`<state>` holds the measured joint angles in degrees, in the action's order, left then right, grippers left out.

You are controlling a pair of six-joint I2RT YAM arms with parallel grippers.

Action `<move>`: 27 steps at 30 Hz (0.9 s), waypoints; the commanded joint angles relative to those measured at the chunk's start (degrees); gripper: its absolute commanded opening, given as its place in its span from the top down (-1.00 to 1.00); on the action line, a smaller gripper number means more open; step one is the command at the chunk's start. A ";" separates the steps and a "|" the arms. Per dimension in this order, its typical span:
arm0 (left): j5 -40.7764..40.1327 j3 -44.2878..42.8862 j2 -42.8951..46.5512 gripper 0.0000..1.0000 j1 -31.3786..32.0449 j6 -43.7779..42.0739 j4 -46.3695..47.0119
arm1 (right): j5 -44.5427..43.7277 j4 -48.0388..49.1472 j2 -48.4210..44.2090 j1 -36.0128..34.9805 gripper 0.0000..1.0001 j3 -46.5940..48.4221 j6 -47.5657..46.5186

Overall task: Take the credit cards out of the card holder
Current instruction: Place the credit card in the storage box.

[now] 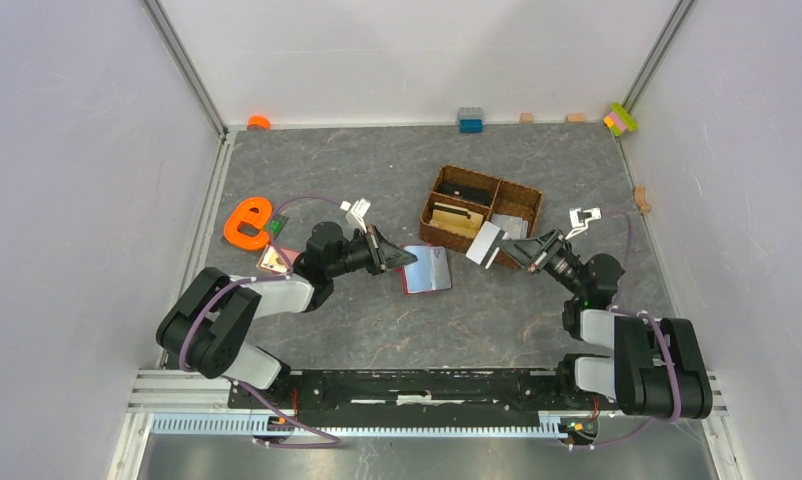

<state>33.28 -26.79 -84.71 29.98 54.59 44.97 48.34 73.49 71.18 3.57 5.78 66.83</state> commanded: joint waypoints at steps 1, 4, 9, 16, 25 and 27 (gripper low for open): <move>-0.82 -2.30 1.03 0.96 -0.14 -2.62 -0.52 | -1.93 -11.10 1.18 0.60 1.00 5.73 -5.79; -1.10 -2.39 1.32 0.96 -0.03 -2.79 -1.36 | -3.98 -18.90 0.99 1.06 1.00 9.11 -9.78; -1.09 -2.52 1.39 0.96 -0.09 -2.69 -1.98 | -8.48 -39.14 0.95 1.79 1.00 18.29 -21.29; -1.37 -2.83 1.62 0.96 -0.09 -2.82 -3.18 | -18.77 -58.35 2.16 2.05 1.00 27.09 -33.60; -3.19 -3.17 3.57 0.96 -0.09 -5.00 -7.17 | -18.06 -60.32 10.99 2.31 1.00 31.70 -34.33; -3.81 -3.22 4.21 0.96 -0.05 -5.53 -8.24 | -17.77 -58.46 12.17 2.32 1.00 31.41 -33.13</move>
<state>31.29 -27.68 -83.22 29.98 52.88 37.89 31.03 14.00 81.78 5.69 35.22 34.13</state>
